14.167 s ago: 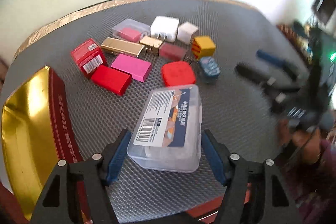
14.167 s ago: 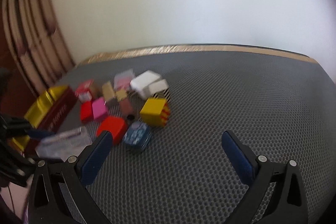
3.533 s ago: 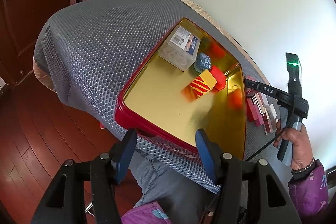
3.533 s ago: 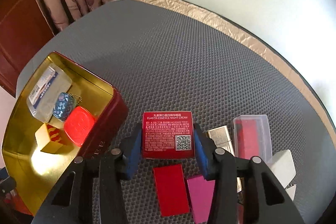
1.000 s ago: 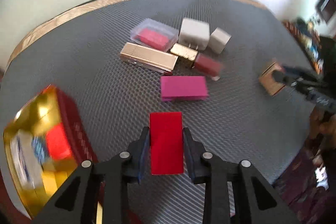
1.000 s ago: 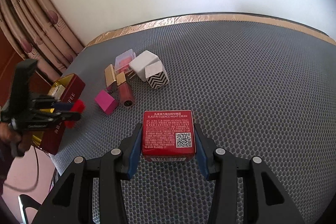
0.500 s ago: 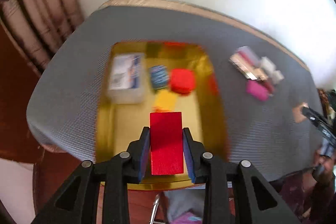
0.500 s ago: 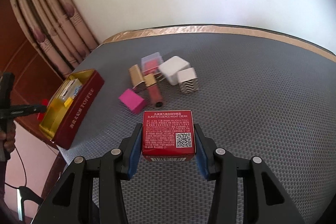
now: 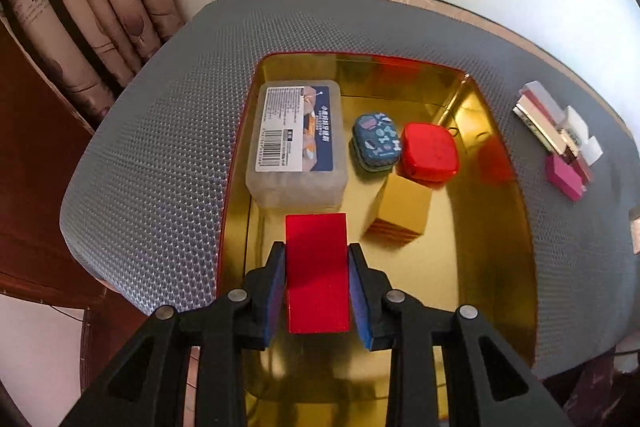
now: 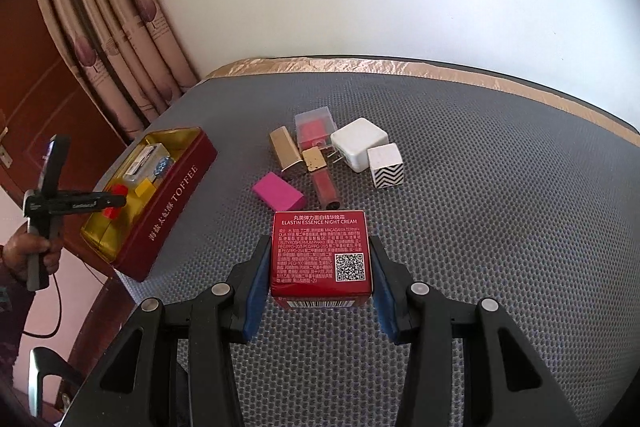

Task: Organize rigid objects
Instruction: 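Lower the red block into the gold tin and open the left tool, then lower the red night-cream box into the gold tin and open the right tool, then move both tools back toward the remaining items, then grasp the pink rectangular block with the left tool, then carry the pink block to the gold tin with the left tool while the right tool grasps the gold-capped lipstick, then lower the pink block into the tin, open left tool while right tool carries lipstick there, then lower the lipstick into the gold tin and open the right tool, then move both tools toward the gold ribbed case and the white chevron cube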

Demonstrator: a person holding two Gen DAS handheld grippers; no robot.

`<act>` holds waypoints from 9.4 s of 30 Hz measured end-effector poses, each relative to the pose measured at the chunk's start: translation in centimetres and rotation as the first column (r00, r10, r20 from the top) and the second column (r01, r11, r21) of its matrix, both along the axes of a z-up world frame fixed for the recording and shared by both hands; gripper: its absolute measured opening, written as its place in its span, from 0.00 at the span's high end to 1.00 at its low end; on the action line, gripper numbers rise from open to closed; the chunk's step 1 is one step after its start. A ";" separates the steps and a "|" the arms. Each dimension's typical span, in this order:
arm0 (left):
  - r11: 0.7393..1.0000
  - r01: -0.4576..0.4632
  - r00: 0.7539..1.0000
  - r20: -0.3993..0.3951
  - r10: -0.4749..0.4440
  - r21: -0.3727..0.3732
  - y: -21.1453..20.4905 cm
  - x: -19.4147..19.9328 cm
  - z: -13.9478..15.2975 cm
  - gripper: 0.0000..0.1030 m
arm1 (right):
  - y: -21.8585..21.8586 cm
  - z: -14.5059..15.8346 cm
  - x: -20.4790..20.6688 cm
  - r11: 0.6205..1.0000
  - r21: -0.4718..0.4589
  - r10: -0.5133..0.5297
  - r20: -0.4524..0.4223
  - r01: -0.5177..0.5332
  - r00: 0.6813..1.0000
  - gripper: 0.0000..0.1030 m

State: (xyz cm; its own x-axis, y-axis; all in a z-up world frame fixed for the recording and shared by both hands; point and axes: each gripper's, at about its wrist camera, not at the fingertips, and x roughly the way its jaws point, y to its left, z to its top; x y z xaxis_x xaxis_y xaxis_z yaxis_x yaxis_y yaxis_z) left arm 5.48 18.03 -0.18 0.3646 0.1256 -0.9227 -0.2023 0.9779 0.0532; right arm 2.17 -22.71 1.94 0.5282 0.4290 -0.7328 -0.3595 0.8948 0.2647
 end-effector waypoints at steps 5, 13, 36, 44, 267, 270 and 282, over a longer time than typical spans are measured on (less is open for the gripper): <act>1.000 -0.014 1.000 -0.019 0.015 0.027 0.3 0.7 -1.0 0.69 | 0.7 -0.1 -0.2 1.000 -0.004 0.017 -0.007 -0.017 1.000 0.58; 0.978 -0.051 0.996 0.076 0.036 0.202 -2.3 -1.4 1.2 0.62 | 2.3 0.9 -0.4 0.999 0.001 0.046 -0.001 -0.046 0.999 0.58; 0.961 -0.276 0.861 0.451 0.236 0.024 -1.9 -13.5 6.2 0.43 | 28.1 0.7 10.1 0.942 0.012 0.335 -0.075 -0.335 0.939 0.58; 0.961 -0.275 0.883 0.399 0.245 0.019 -1.6 -12.7 5.0 0.43 | 30.4 -2.1 12.3 0.951 -0.039 0.302 -0.113 -0.308 0.947 0.58; 0.976 -0.192 0.959 0.231 0.164 0.105 -8.9 -8.8 3.0 0.53 | -6.3 -7.1 6.9 0.931 -0.203 -0.317 -0.041 0.303 0.947 0.38; 0.977 -0.167 0.964 0.228 0.134 0.134 -10.2 -8.7 3.3 0.53 | -7.5 -7.4 7.0 0.923 -0.222 -0.327 -0.021 0.314 0.945 0.31; 0.977 -0.085 0.975 0.220 0.041 0.194 -14.8 -7.5 4.6 0.52 | -7.2 -7.5 7.0 0.942 -0.172 -0.297 -0.020 0.289 0.955 0.12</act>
State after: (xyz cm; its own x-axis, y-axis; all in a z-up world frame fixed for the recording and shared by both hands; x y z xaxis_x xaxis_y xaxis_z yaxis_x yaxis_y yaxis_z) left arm -2.00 3.24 4.43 0.5353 0.3297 -0.7777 -0.2913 0.9362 0.1964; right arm 9.17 -29.92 -5.52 0.5772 0.1313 -0.8060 -0.0661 0.9913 0.1141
